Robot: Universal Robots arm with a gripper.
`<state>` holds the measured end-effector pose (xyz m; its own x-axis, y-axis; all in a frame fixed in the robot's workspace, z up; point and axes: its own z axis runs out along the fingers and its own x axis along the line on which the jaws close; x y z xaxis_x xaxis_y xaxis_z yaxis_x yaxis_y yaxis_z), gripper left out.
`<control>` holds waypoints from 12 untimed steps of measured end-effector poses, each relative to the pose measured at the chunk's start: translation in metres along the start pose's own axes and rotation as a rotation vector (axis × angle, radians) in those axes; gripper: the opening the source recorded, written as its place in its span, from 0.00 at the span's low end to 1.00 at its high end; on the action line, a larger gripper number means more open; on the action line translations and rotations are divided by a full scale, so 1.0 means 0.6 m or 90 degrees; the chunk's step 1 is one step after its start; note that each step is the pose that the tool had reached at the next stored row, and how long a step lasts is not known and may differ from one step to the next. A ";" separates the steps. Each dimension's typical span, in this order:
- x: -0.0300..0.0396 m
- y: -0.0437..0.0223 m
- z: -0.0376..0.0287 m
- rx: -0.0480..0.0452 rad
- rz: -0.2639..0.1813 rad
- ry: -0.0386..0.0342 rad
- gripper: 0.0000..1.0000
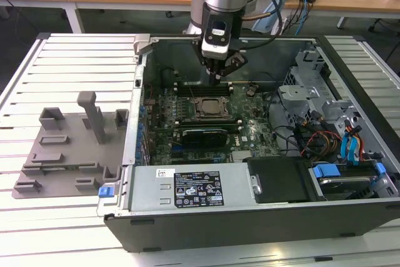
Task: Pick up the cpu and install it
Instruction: 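Install the first cpu locking lever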
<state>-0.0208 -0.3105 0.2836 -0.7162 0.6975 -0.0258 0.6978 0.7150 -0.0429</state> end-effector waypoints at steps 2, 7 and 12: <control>0.000 0.000 0.000 -0.0006 -0.021 -0.0009 0.11; 0.000 0.000 0.000 -0.0017 -0.065 -0.0028 0.11; 0.000 0.000 0.000 -0.0029 -0.112 -0.0048 0.11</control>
<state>-0.0207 -0.3105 0.2836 -0.8277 0.5606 -0.0258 0.5612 0.8266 -0.0429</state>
